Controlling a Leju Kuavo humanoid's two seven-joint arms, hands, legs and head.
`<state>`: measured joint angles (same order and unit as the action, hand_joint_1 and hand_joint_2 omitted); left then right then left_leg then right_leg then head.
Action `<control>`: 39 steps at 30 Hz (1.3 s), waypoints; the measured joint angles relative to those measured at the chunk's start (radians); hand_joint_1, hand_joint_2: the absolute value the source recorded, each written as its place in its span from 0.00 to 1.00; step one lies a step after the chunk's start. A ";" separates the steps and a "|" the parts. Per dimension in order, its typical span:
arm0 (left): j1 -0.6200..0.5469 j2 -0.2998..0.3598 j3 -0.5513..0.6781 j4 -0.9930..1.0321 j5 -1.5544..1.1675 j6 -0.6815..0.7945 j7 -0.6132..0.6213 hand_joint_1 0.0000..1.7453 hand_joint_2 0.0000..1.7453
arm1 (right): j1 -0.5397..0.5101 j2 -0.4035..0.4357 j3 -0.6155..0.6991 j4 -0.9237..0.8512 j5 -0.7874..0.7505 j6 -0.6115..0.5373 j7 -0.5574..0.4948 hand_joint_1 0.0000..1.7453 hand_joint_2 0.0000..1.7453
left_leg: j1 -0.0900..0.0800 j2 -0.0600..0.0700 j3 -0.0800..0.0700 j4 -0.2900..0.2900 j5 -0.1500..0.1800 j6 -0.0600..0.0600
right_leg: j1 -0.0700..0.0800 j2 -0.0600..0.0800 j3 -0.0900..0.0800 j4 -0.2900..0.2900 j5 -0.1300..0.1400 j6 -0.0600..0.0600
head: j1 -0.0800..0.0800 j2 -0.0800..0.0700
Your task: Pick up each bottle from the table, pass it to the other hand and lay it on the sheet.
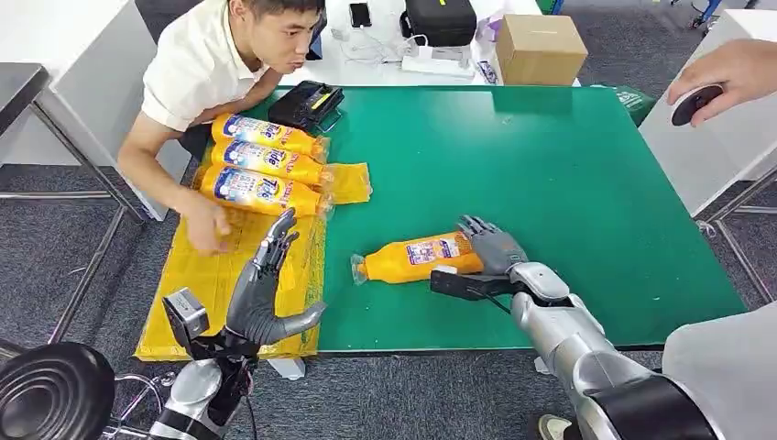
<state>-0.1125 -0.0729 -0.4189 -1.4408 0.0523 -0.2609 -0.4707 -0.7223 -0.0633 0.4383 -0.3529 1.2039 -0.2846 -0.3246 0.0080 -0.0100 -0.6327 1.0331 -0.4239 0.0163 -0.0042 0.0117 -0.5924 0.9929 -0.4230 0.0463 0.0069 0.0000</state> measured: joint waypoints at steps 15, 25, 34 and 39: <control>-0.015 0.000 -0.001 0.012 0.005 0.001 0.001 0.00 1.00 | -0.003 0.002 0.006 0.006 -0.038 0.047 -0.035 0.93 1.00 | 0.000 0.000 0.000 0.000 0.000 0.000 | 0.000 0.000 0.000 0.000 0.000 0.000 | 0.000 0.000; -0.018 0.000 -0.001 0.019 0.022 0.003 0.000 0.00 1.00 | -0.001 0.001 -0.004 0.010 -0.101 0.071 -0.067 1.00 1.00 | 0.000 0.000 0.001 0.000 0.000 0.000 | 0.000 0.000 0.000 0.000 0.000 0.000 | 0.000 0.000; -0.015 0.000 -0.001 0.019 0.042 0.002 0.000 0.00 1.00 | 0.024 0.018 -0.071 0.010 -0.191 0.086 -0.143 1.00 1.00 | 0.000 0.001 0.001 0.000 0.000 0.000 | 0.000 0.000 0.001 0.000 0.000 0.000 | 0.000 0.000; -0.006 -0.002 0.005 0.019 0.090 0.012 0.021 0.00 1.00 | 0.049 0.035 -0.120 0.000 -0.313 0.105 -0.240 1.00 1.00 | 0.000 0.001 0.001 0.000 0.000 0.000 | 0.000 0.000 0.001 0.000 0.000 0.000 | 0.000 0.000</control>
<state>-0.1187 -0.0744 -0.4135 -1.4214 0.1427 -0.2491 -0.4494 -0.6735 -0.0278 0.3185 -0.3525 0.8914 -0.1793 -0.5651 0.0081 -0.0094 -0.6318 1.0331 -0.4239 0.0163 -0.0041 0.0117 -0.5915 0.9928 -0.4230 0.0463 0.0069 0.0000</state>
